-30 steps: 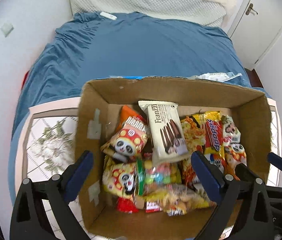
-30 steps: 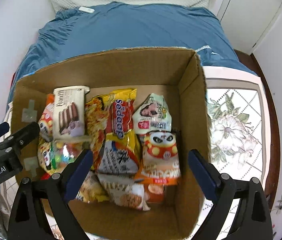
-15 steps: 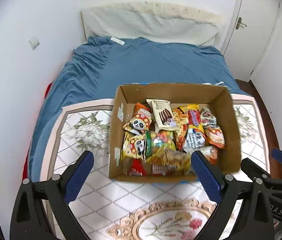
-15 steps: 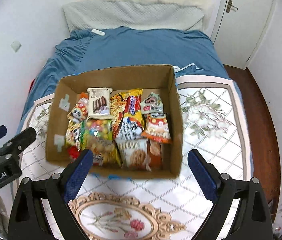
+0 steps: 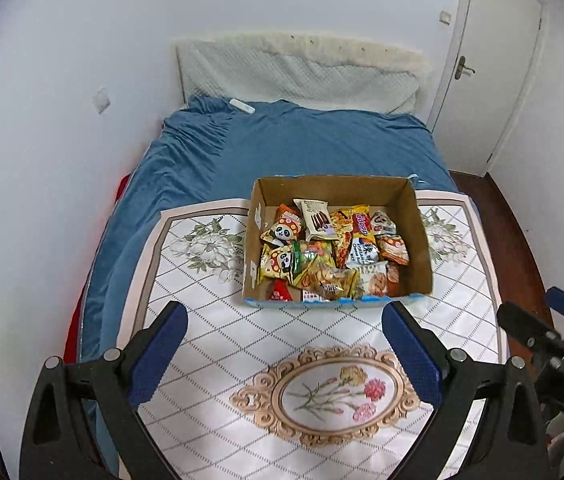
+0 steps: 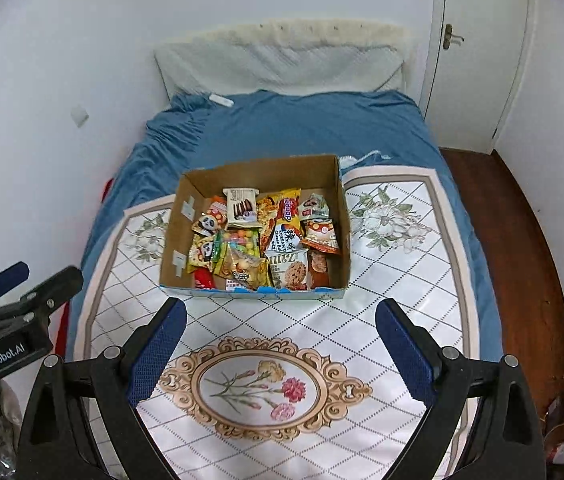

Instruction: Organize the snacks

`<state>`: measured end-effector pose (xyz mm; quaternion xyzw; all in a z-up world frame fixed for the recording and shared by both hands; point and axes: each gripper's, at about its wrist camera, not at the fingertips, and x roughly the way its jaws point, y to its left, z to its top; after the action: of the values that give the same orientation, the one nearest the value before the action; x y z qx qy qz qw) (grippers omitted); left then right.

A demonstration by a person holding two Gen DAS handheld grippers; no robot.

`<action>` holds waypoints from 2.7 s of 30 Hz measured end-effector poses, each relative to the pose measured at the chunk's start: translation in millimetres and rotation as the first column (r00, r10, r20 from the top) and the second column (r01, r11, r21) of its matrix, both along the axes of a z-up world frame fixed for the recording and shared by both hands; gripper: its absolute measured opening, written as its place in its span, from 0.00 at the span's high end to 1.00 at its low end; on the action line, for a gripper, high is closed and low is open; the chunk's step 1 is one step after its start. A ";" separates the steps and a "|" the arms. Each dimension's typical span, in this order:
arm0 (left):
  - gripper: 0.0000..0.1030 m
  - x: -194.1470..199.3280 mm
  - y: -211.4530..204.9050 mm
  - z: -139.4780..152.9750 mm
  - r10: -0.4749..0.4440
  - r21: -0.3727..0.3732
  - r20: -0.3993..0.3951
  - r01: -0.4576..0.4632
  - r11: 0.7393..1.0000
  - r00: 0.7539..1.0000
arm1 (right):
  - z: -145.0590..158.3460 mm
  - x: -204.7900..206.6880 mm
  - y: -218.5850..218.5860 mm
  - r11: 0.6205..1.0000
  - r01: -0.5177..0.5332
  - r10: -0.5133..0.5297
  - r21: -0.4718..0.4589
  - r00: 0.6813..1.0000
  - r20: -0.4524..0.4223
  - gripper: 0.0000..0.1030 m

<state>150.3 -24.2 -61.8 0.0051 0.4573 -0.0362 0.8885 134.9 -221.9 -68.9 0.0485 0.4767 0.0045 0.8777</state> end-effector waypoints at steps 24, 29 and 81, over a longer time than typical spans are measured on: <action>0.03 -78.2 12.5 68.0 0.028 -0.009 0.087 -0.027 1.000 0.996 | 84.3 -105.2 13.3 1.000 -0.012 0.012 0.012 0.998 0.064 0.05; 0.00 -78.0 10.0 68.6 0.021 -0.015 0.096 -0.020 1.000 0.995 | 88.0 -104.5 12.6 1.000 0.002 -0.002 0.004 0.997 0.079 0.02; 0.00 -46.5 -8.6 44.2 0.054 0.037 0.135 -0.060 0.997 0.989 | 65.8 -61.1 -5.1 0.990 0.106 -0.093 -0.088 0.986 0.139 0.01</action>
<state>103.8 -32.8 -17.5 0.0128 0.3972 -0.0007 0.9177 73.8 -227.0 -3.2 0.0299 0.4131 -0.0589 0.9083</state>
